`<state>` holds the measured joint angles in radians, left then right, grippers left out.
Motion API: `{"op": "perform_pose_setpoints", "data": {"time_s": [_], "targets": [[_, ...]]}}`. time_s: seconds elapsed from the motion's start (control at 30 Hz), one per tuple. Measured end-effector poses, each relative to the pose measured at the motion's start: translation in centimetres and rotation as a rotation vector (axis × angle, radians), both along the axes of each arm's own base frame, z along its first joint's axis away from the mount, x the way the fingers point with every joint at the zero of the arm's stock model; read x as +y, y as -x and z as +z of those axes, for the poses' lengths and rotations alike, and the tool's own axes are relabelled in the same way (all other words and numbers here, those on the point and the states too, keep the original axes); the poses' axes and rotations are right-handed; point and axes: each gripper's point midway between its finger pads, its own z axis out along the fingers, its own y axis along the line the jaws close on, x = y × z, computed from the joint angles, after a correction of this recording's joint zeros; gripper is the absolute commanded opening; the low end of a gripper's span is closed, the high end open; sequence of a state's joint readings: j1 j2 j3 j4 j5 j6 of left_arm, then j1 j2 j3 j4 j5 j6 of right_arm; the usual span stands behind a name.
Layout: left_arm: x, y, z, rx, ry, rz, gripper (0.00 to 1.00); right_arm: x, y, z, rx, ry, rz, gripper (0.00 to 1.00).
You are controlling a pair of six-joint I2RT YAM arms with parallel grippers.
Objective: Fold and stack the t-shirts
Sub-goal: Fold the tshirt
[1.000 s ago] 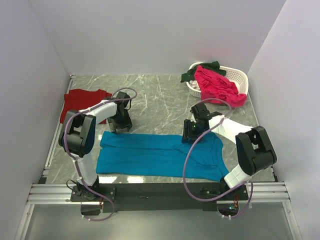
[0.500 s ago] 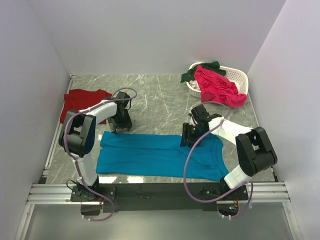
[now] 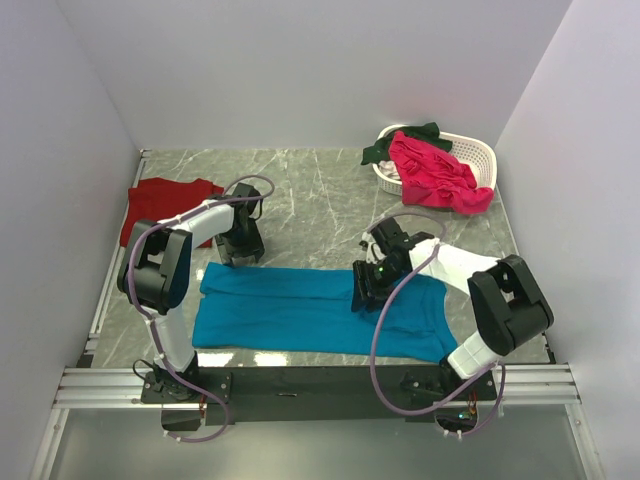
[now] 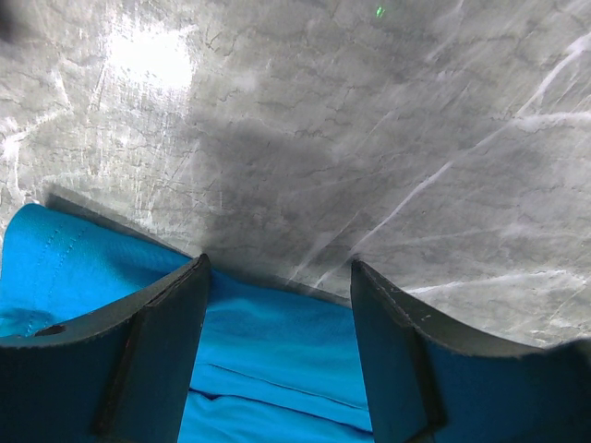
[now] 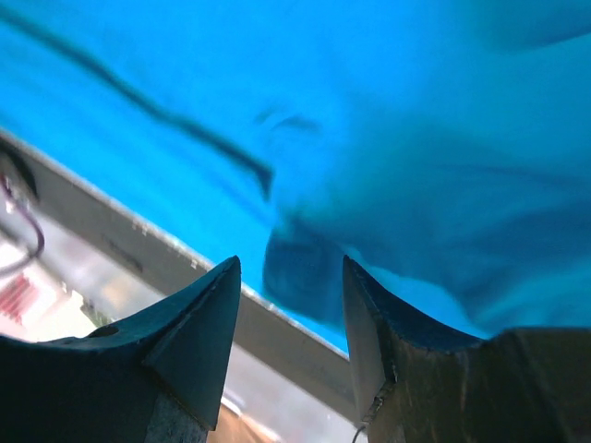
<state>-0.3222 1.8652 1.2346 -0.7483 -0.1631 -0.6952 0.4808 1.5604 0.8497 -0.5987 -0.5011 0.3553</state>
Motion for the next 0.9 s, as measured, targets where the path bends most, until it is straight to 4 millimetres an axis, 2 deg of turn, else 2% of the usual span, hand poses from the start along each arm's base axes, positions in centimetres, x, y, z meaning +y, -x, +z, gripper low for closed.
{"op": "perform_pose_setpoints", "data": {"time_s": [0.17, 0.27, 0.37, 0.43, 0.53, 0.67, 0.8, 0.9], "targets": [[0.0, 0.0, 0.0, 0.0, 0.0, -0.001, 0.68, 0.3, 2.1, 0.4, 0.048, -0.019, 0.077, 0.54], [0.0, 0.0, 0.0, -0.001, -0.002, -0.002, 0.68, -0.3, 2.5, 0.7, 0.048, 0.003, 0.085, 0.54], [0.1, 0.0, 0.0, -0.001, -0.003, -0.002, 0.68, -1.1, 1.8, 1.3, 0.031, 0.032, 0.051, 0.54], [0.1, 0.0, 0.0, -0.001, -0.004, -0.002, 0.68, -2.2, -0.1, 2.1, 0.001, 0.043, -0.024, 0.54], [0.1, -0.1, 0.1, -0.005, -0.008, -0.001, 0.68, -4.7, -3.4, 3.3, -0.061, 0.065, -0.165, 0.54], [0.1, -0.2, 0.1, -0.006, -0.009, -0.001, 0.68, -9.5, -7.3, 4.6, -0.137, 0.132, -0.367, 0.54], [0.2, -0.2, 0.1, -0.008, -0.008, 0.0, 0.68, -14.0, -8.9, 4.5, -0.145, 0.201, -0.536, 0.54], [0.1, -0.2, 0.1, -0.009, -0.008, 0.0, 0.68, -16.4, -9.4, 4.3, -0.145, 0.235, -0.621, 0.54]]}}
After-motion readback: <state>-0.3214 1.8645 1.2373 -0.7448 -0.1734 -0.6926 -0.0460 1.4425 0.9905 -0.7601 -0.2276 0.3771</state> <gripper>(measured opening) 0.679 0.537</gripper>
